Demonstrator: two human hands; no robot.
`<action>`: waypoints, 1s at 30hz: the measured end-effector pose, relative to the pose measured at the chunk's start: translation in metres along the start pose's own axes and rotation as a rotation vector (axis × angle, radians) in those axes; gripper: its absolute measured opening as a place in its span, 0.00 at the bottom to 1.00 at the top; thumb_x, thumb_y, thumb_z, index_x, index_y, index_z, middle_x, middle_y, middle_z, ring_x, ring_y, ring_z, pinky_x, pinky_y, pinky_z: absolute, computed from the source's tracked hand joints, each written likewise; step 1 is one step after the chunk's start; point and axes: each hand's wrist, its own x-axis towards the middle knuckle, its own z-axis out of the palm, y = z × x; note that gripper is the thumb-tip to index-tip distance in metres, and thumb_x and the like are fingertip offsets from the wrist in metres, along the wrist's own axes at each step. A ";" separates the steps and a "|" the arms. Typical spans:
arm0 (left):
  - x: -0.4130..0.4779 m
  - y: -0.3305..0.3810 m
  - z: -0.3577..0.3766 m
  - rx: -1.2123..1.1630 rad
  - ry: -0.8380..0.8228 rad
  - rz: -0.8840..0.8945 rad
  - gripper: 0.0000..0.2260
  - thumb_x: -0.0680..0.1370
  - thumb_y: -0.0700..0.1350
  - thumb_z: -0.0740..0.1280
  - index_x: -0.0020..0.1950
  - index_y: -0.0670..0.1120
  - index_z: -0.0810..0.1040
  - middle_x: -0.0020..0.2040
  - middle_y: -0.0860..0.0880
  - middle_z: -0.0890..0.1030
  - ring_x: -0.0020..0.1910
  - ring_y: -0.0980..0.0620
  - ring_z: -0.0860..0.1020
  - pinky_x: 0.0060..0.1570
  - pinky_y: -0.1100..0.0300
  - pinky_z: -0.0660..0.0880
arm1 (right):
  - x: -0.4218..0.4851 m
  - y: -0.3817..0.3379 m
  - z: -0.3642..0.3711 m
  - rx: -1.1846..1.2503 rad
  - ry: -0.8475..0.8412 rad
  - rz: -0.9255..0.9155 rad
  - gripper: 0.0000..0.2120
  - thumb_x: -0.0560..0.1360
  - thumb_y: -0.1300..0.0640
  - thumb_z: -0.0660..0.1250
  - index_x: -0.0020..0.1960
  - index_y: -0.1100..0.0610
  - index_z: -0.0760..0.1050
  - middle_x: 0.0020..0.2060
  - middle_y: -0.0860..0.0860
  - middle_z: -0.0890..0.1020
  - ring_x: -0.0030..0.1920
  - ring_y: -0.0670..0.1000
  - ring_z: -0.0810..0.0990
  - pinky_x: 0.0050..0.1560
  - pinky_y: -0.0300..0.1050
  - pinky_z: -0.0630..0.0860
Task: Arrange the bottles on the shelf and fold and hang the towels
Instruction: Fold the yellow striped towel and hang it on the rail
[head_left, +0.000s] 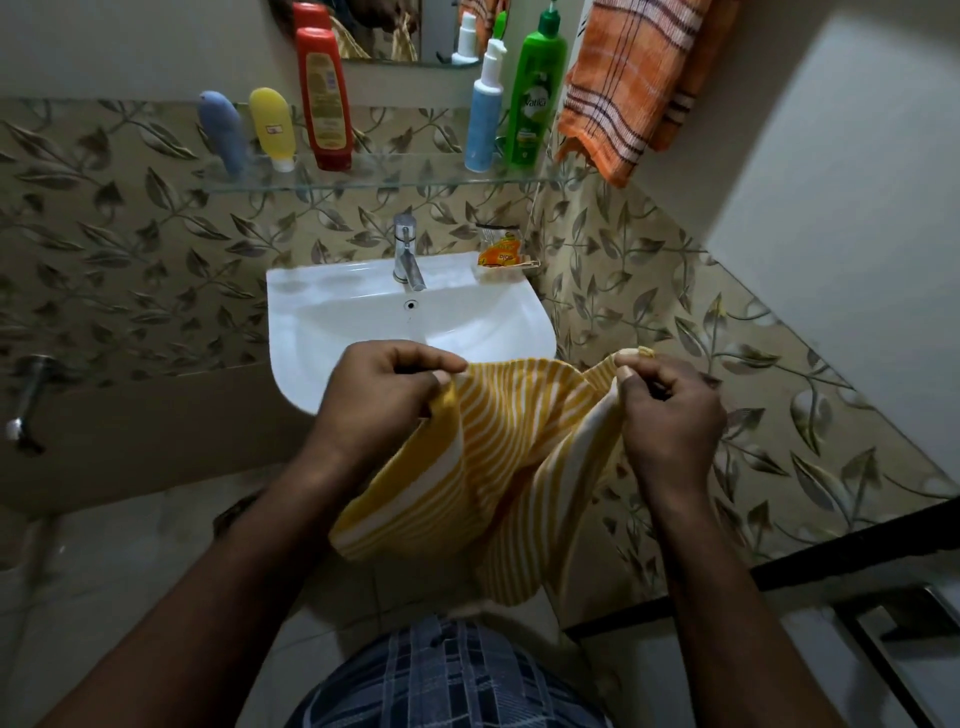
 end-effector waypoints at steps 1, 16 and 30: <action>0.000 0.001 0.006 -0.021 0.008 -0.025 0.12 0.80 0.34 0.70 0.48 0.49 0.89 0.43 0.51 0.89 0.44 0.49 0.86 0.45 0.55 0.85 | -0.008 -0.001 0.003 0.018 0.014 0.013 0.08 0.77 0.62 0.73 0.55 0.55 0.87 0.50 0.47 0.86 0.51 0.43 0.83 0.55 0.32 0.78; -0.010 -0.028 0.061 0.018 0.104 -0.024 0.09 0.73 0.44 0.75 0.50 0.56 0.83 0.39 0.53 0.86 0.40 0.54 0.85 0.45 0.50 0.83 | -0.072 -0.034 0.031 0.236 -0.208 0.057 0.13 0.73 0.64 0.77 0.55 0.53 0.80 0.43 0.44 0.87 0.45 0.39 0.85 0.45 0.33 0.80; -0.019 -0.032 0.068 -0.283 0.232 -0.133 0.09 0.74 0.37 0.79 0.48 0.47 0.82 0.42 0.45 0.86 0.40 0.52 0.84 0.39 0.58 0.80 | -0.071 -0.042 0.037 0.330 -0.195 0.178 0.09 0.76 0.62 0.76 0.51 0.49 0.84 0.40 0.45 0.87 0.41 0.40 0.86 0.41 0.35 0.81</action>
